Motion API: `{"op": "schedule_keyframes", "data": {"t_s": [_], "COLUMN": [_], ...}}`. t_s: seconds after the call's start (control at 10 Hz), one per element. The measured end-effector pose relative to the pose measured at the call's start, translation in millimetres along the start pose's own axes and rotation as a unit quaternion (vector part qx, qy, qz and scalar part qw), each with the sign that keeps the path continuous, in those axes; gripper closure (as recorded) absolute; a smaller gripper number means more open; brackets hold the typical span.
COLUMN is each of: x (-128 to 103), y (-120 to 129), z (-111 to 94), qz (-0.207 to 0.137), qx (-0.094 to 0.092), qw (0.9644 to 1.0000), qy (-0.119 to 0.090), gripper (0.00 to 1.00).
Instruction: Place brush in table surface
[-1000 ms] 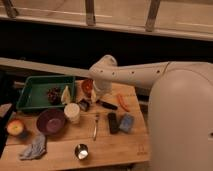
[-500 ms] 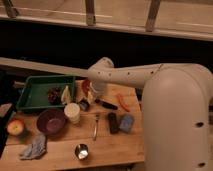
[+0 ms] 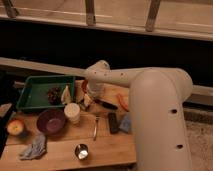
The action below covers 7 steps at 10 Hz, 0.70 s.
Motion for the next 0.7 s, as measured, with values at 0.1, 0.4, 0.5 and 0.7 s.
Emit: {"op": "schedule_keyframes", "data": {"t_s": [0.1, 0.4, 0.5, 0.7], "x": [1, 4, 9, 17], "y": [-3, -18, -26, -36], "z": [9, 23, 28, 34], "qz": [-0.01, -0.021, -0.019, -0.013], "qx": [-0.002, -0.002, -0.001, -0.001], "qw": [0.9999, 0.9994, 0.9992, 0.999], "qy": [0.009, 0.029, 0.036, 0.043], "gripper": [0.31, 0.31, 0.31, 0.36]}}
